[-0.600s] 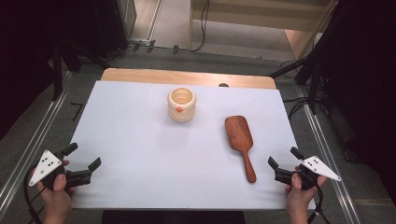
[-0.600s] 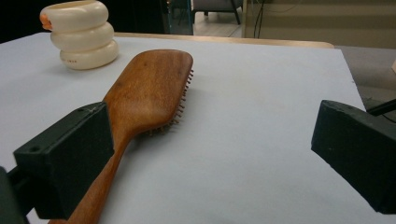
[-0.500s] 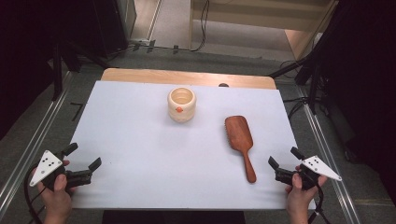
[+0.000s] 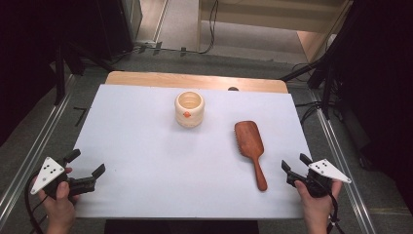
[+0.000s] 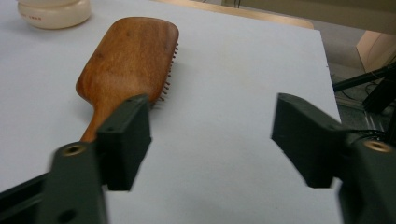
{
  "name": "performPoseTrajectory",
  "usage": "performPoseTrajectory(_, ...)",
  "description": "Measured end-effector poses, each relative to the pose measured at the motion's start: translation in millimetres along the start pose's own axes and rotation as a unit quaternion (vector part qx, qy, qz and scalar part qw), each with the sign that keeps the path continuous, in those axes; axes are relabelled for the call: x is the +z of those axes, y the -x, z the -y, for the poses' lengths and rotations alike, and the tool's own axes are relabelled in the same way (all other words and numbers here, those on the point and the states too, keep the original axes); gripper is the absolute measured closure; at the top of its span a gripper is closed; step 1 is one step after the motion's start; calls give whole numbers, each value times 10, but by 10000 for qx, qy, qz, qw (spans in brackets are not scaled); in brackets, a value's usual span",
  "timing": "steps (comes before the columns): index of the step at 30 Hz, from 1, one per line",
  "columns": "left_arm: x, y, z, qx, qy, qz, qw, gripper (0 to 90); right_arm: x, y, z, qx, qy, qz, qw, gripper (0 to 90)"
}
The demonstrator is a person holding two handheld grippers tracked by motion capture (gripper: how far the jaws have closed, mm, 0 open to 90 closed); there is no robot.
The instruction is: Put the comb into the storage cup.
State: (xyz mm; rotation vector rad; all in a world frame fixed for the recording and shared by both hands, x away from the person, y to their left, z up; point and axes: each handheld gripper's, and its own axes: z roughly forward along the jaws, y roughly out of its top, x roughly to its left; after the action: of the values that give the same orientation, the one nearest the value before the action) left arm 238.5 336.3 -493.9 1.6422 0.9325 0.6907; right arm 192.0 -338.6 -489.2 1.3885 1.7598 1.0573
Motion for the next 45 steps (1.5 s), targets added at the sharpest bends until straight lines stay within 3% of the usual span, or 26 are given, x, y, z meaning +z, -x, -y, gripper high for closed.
performPoseTrajectory(2, -3, -4, 1, -12, 0, -8, 10000, 0, -43, 2, -43, -40, -45, -236, 9997, 549)
performPoseTrajectory(3, -2, -4, 2, -32, 17, -8, 10000, 0, -43, 2, -43, -40, -45, -236, 9997, 549)
performPoseTrajectory(4, -5, -6, 1, -33, 12, -18, 10000, 0, -52, -15, -88, -299, -291, -267, 9988, 652)
performPoseTrajectory(5, -6, -8, 2, -42, 12, -19, 10000, 0, -52, -15, -88, -299, -291, -267, 9988, 652)
performPoseTrajectory(6, -4, -11, 2, -48, 15, -18, 10000, 0, -60, -31, -134, -490, -501, -319, 9970, 726)
performPoseTrajectory(8, 2, -9, 1, -49, -1, -15, 10000, 0, -72, -36, -177, -623, -685, -527, 9943, 812)
performPoseTrajectory(9, 2, -9, 1, -49, -1, -15, 10000, 0, -72, -36, -177, -623, -685, -527, 9943, 812)
performPoseTrajectory(10, 7, -6, 1, -25, -22, 3, 10000, 0, -63, -60, -216, -861, -918, -650, 9899, 881)
performPoseTrajectory(13, 12, -1, 0, -6, -55, -2, 10000, 0, -25, -119, -257, -1122, -1300, -810, 9818, 883)
performPoseTrajectory(14, 12, -1, 0, -6, -55, -2, 10000, 0, -25, -119, -257, -1122, -1300, -810, 9818, 883)
performPoseTrajectory(15, 14, 2, 1, -14, -63, -2, 10000, 0, 20, -161, -268, -1196, -1533, -921, 9766, 883)
performPoseTrajectory(16, 14, 2, 1, -14, -63, -2, 10000, 0, 20, -161, -268, -1196, -1533, -921, 9766, 883)
performPoseTrajectory(17, 15, 1, 0, -4, -68, 9, 10000, 0, 69, -192, -268, -1211, -1688, -1005, 9730, 883)
performPoseTrajectory(24, 22, 2, 0, 3, -86, 18, 10000, 0, 206, -251, -259, -1325, -2110, -1110, 9621, 883)
performPoseTrajectory(35, 27, 7, 2, 32, -115, 44, 9999, 0, 308, -333, -238, -1425, -2420, -1351, 9502, 883)
performPoseTrajectory(38, 28, 6, 2, 19, -112, 44, 9999, 0, 324, -359, -239, -1455, -2449, -1353, 9490, 883)
performPoseTrajectory(42, 28, 7, 2, 26, -119, 48, 9999, 0, 365, -421, -243, -1536, -2515, -1433, 9448, 883)
performPoseTrajectory(45, 28, 6, 2, 21, -115, 50, 9999, 0, 384, -450, -243, -1543, -2516, -1468, 9441, 883)
